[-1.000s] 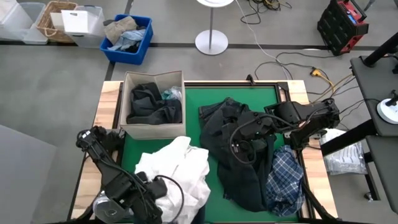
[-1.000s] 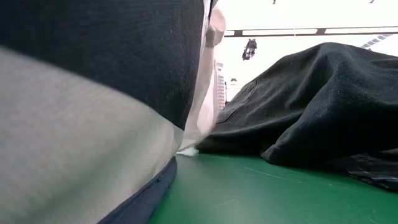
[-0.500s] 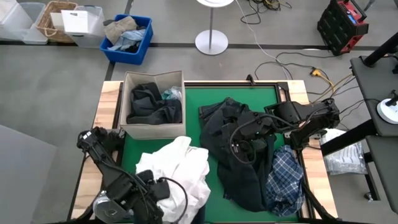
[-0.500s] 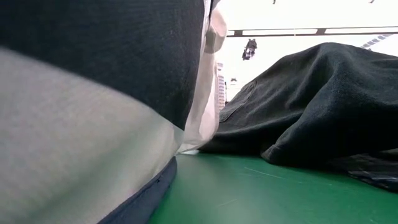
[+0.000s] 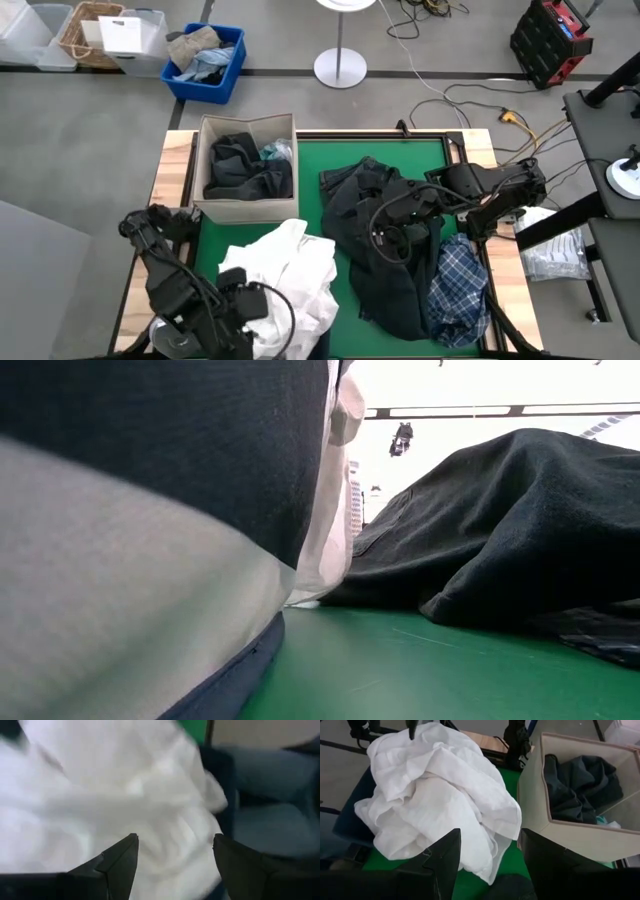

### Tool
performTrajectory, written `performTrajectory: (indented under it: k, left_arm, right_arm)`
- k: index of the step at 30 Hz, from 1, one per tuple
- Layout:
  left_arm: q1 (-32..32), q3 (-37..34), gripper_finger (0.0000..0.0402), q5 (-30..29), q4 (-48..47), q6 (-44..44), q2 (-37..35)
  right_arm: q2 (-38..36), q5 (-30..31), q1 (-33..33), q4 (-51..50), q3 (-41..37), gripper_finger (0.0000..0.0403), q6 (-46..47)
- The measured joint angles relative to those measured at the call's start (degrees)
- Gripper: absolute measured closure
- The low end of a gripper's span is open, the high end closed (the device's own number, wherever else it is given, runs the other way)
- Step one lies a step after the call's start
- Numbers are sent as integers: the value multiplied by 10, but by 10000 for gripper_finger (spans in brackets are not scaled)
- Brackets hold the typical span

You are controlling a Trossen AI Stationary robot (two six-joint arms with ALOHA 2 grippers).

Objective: Sort clothes
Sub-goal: Put the white blouse into the blue laundry organizer

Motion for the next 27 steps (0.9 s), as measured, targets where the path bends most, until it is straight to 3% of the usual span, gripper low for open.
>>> performTrajectory:
  k: [4,6,10,14,20,27]
  left_arm:
    - [1,-3,166,-194,1,79,0]
    - [10,-20,167,-237,-1,115,0]
    - [27,-63,180,-229,-1,179,0]
    - [45,-121,222,-229,-1,198,0]
    - [52,-234,378,-238,12,188,-6]
    - [44,-296,399,-125,172,205,-11]
  right_arm:
    - [0,0,0,0,-1,205,-3]
    - [0,0,0,0,-1,207,-3]
    - [0,0,0,0,-1,209,-3]
    - [0,0,0,-1,-3,205,2]
    - [0,0,0,0,-12,207,2]
    - [0,0,0,0,-27,205,4]
